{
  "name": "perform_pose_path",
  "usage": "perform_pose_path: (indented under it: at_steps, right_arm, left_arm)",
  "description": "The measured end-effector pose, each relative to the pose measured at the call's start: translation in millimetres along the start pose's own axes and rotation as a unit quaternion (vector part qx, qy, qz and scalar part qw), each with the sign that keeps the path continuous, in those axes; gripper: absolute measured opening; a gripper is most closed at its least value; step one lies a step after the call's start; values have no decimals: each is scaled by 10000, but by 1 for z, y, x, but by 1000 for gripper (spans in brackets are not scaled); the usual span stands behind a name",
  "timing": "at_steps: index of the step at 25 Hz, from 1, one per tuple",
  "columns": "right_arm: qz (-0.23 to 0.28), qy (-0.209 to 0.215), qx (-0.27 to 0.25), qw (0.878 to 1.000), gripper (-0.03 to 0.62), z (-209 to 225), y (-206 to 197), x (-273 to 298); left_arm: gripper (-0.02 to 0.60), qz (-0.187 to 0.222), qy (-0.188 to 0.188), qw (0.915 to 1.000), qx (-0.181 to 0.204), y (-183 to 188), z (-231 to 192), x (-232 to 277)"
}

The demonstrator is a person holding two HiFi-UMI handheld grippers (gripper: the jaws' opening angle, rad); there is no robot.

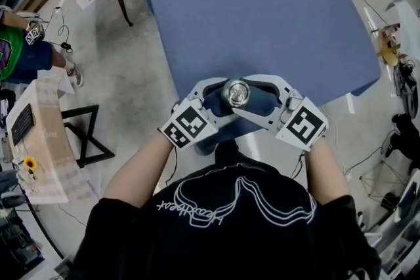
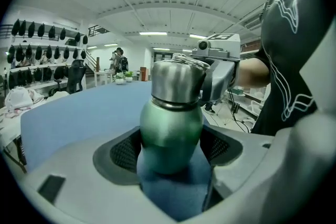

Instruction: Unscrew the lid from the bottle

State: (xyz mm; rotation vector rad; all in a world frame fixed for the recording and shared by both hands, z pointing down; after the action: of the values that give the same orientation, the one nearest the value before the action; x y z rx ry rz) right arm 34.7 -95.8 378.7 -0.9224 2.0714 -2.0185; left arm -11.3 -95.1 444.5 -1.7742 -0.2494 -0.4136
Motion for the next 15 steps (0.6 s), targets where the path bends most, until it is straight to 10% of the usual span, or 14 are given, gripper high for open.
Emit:
perform_pose_path:
  at_steps: [15]
  right_arm:
    - [-186, 1325, -415, 9901, 247, 2, 4, 6]
  left_arm:
    - [354, -616, -1587, 9836, 593, -1, -5, -4]
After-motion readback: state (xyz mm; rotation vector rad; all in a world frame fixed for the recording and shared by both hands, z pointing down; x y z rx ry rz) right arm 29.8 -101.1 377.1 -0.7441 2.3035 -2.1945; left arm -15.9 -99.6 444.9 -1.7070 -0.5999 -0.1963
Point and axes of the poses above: the fingertips, and each gripper's own axes: x forward along the fingers, z to its right, y out of its top, the point moved 4 cm from there along -x, backward along the fingers, and after that the axes turned 15 degrees about -y, right-handed, at the moved point
